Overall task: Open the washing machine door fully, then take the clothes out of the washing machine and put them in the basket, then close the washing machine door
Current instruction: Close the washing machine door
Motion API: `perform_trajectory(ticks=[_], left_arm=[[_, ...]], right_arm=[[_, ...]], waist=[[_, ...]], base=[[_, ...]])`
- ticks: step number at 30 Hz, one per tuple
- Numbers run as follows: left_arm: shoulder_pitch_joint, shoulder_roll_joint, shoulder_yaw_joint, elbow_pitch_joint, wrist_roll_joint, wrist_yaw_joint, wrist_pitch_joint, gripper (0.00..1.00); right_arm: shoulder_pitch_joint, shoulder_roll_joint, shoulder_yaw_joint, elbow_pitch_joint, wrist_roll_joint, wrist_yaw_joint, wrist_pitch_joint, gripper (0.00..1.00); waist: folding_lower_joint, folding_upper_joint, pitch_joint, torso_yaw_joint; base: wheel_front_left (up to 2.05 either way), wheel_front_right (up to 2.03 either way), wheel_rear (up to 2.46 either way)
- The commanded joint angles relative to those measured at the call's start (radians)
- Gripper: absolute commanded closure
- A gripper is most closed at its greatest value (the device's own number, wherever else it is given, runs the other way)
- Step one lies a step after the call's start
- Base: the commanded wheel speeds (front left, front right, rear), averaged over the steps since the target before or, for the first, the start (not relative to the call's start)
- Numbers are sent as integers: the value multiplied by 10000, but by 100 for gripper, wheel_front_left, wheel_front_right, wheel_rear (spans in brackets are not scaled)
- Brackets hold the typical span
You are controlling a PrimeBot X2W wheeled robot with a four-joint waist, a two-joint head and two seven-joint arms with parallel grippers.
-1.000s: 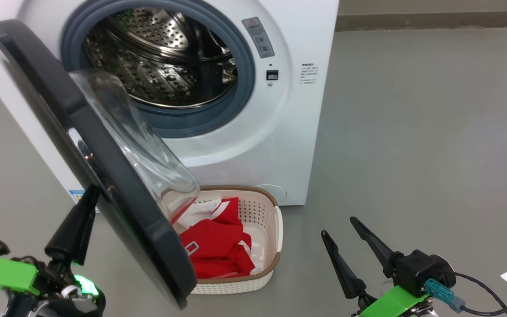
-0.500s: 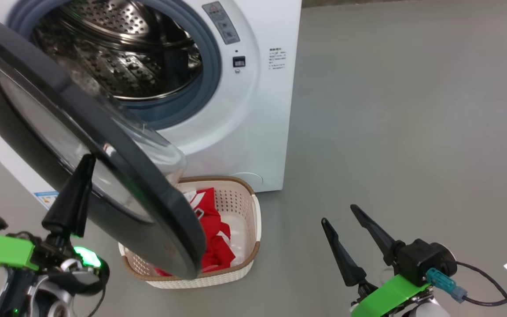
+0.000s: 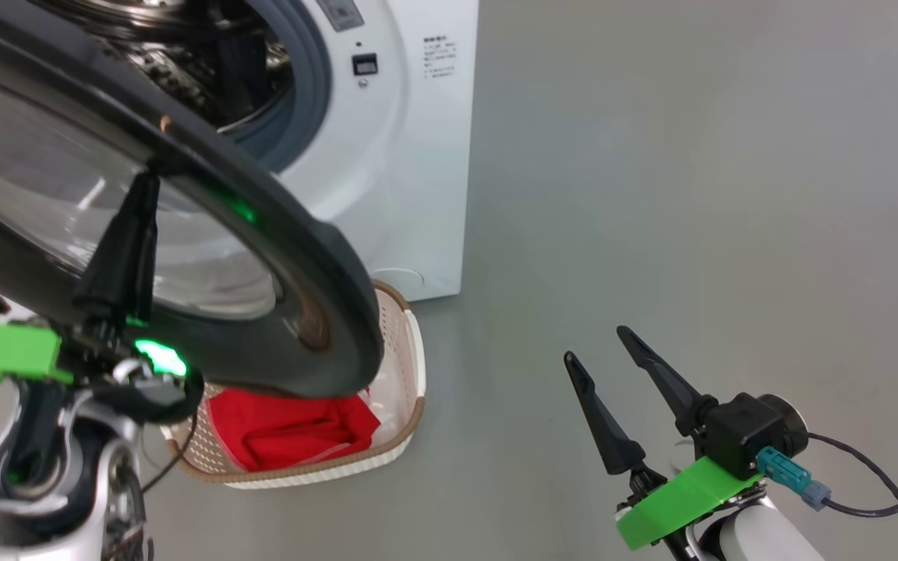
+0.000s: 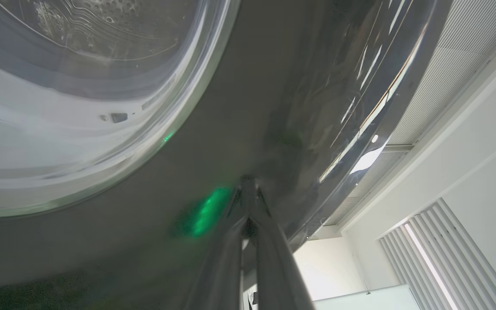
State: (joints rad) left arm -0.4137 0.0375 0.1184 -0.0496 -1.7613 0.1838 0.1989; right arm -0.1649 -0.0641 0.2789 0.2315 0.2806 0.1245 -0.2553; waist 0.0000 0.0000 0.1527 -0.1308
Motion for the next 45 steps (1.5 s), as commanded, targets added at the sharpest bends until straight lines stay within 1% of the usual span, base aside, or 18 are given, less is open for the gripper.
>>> perform_trajectory(ticks=[1,7,14,29,38,39,40,41,42,45], left_arm=[[-559,128,190,-90,51,-142,-96,100],[-1473,128,200,568,177,-280,-628,100],[-2353,186,128,1215,498,-473,-938,100],[-4167,499,63,2596,837,-745,-1029,100],[-4452,488,41,3077,745,-988,-846,100],[-4420,482,46,3116,721,-1007,-821,98],[-4367,475,36,3147,696,-1019,-777,83],[-4294,469,14,3157,681,-1042,-722,55],[-4204,468,-12,3146,677,-1064,-664,0],[-3845,567,-126,2966,750,-1329,-420,0]], right_arm=[[-293,6,245,-263,-32,62,-65,0],[-429,41,250,-301,-28,62,-65,0],[-645,72,251,-374,50,62,-65,0],[-965,107,295,-450,39,62,-65,0],[-992,119,299,-437,52,62,-65,0],[-988,120,289,-432,50,62,-65,0],[-976,121,276,-427,46,62,-65,0],[-956,122,258,-418,42,62,-65,0],[-940,123,242,-406,35,62,-65,0],[-913,125,188,-380,29,62,-65,0]], waist=[[0,0,189,-165],[0,0,612,-348],[0,0,1062,-527],[0,0,1719,-597],[0,0,1702,-567],[0,0,1681,-551],[0,0,1650,-530],[0,0,1606,-502],[0,0,1558,-476],[0,0,1365,-389]], base=[[0,0,0],[0,0,0],[0,0,0],[0,0,0],[0,0,0],[0,0,0],[0,0,0],[0,0,0],[0,0,0],[0,0,0]])
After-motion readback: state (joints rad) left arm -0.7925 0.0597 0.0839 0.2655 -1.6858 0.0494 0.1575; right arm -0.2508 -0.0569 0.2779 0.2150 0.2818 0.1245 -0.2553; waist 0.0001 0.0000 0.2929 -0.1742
